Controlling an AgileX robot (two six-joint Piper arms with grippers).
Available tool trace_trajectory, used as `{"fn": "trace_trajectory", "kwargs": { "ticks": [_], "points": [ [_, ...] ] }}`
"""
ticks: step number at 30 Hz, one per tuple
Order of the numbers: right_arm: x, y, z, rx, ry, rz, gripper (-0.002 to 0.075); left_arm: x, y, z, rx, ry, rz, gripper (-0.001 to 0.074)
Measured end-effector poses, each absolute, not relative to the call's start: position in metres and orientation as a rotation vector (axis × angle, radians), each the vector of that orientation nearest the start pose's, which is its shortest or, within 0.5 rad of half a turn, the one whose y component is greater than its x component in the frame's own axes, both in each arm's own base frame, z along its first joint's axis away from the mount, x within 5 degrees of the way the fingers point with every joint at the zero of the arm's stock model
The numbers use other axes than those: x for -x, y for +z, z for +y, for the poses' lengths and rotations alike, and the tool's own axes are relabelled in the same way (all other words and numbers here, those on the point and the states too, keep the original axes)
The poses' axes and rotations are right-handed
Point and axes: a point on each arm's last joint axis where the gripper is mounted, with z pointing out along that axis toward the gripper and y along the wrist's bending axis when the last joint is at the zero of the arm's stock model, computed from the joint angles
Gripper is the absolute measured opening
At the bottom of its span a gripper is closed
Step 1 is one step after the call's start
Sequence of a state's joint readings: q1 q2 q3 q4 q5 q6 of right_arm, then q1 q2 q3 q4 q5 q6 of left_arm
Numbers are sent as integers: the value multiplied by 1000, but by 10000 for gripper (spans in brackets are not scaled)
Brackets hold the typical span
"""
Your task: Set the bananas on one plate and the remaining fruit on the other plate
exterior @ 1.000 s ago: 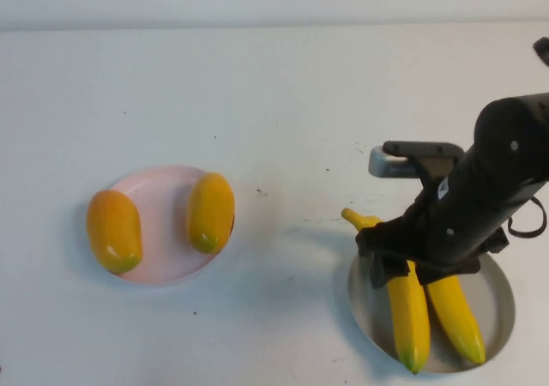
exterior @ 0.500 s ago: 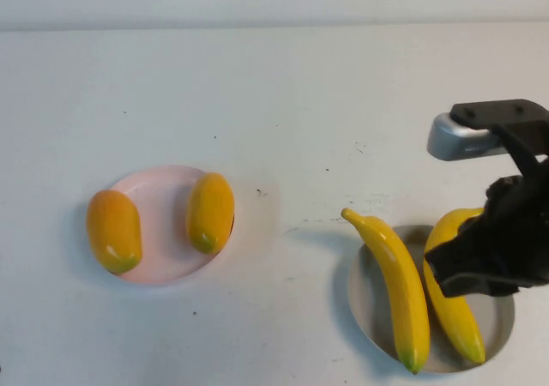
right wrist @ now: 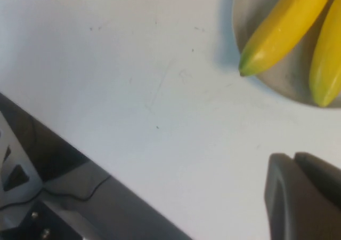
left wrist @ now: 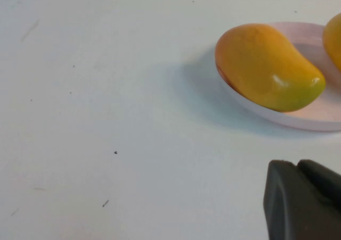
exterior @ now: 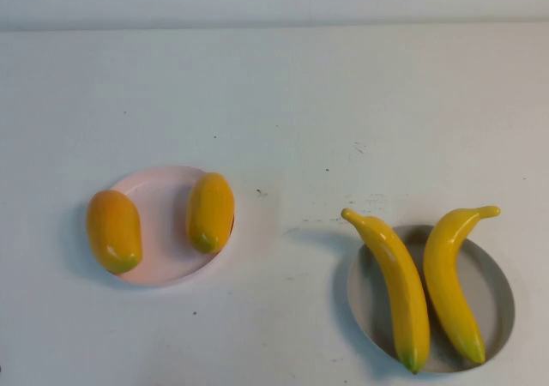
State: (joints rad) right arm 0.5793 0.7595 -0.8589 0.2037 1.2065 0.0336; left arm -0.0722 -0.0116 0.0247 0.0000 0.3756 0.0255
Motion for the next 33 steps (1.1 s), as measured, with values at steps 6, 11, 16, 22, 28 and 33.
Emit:
{"fn": "trace_trajectory", "kwargs": {
  "ticks": [6, 11, 16, 22, 28, 33],
  "points": [
    [-58, 331, 57, 686, 512, 2314, -15, -52, 172, -4, -91, -32, 1870, -4],
    [-54, 304, 50, 635, 510, 2205, -15, -52, 172, -4, -91, -32, 1870, -4],
    [-64, 258, 42, 503, 406, 2099, -15, -52, 172, -4, -91, -32, 1870, -5],
    [-62, 219, 22, 222, 273, 1929, -15, -52, 172, -4, -91, -32, 1870, -5],
    [-53, 205, 12, 101, 192, 1808, -15, -52, 172, -4, -91, -32, 1870, -5],
    [-52, 192, 10, 74, 174, 1765, -15, -52, 172, -4, -91, -32, 1870, -5]
  ]
}}
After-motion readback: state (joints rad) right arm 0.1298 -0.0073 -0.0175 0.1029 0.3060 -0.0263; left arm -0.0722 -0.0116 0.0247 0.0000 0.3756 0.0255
